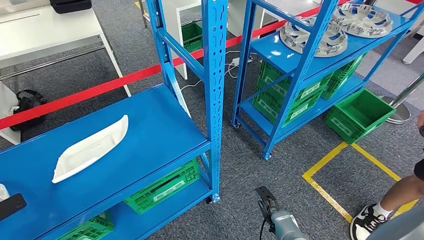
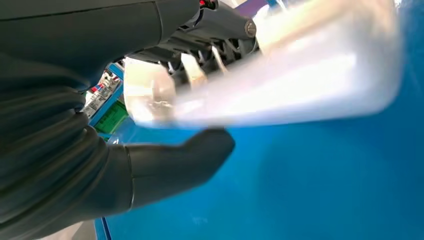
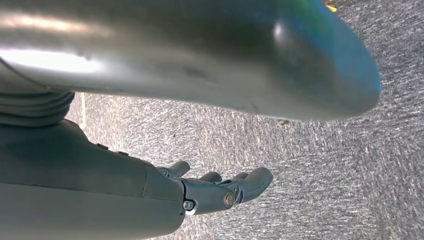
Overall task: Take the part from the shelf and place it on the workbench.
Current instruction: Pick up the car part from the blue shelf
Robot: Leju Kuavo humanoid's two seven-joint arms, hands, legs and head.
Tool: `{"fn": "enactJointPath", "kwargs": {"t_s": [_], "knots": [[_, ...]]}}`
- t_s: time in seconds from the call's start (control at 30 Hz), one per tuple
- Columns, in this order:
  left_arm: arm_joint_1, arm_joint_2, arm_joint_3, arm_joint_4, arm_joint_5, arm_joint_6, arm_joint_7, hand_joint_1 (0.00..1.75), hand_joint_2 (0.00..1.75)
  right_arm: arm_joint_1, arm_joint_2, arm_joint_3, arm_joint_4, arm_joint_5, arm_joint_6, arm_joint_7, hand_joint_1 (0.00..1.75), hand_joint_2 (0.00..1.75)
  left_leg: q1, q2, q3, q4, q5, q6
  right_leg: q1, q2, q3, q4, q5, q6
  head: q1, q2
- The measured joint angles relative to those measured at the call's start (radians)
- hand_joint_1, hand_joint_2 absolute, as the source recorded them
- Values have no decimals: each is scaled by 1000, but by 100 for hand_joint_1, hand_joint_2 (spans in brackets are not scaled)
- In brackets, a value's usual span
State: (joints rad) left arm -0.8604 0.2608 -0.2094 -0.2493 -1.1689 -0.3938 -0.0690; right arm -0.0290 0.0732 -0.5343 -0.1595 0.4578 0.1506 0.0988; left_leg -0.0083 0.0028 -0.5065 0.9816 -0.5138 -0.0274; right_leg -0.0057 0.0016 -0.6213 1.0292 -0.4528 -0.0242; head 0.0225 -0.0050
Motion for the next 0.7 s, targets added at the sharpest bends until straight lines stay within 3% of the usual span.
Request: {"fn": "enactJointPath", "kwargs": {"t_s": [0.7], "knots": [[-14,-2,0,-2,0,5,0,175,175,0,0,-6,0,0,0,1,0,0,0,1,0,0,-2,2,0,1,5,0,-1,2,0,0]]}}
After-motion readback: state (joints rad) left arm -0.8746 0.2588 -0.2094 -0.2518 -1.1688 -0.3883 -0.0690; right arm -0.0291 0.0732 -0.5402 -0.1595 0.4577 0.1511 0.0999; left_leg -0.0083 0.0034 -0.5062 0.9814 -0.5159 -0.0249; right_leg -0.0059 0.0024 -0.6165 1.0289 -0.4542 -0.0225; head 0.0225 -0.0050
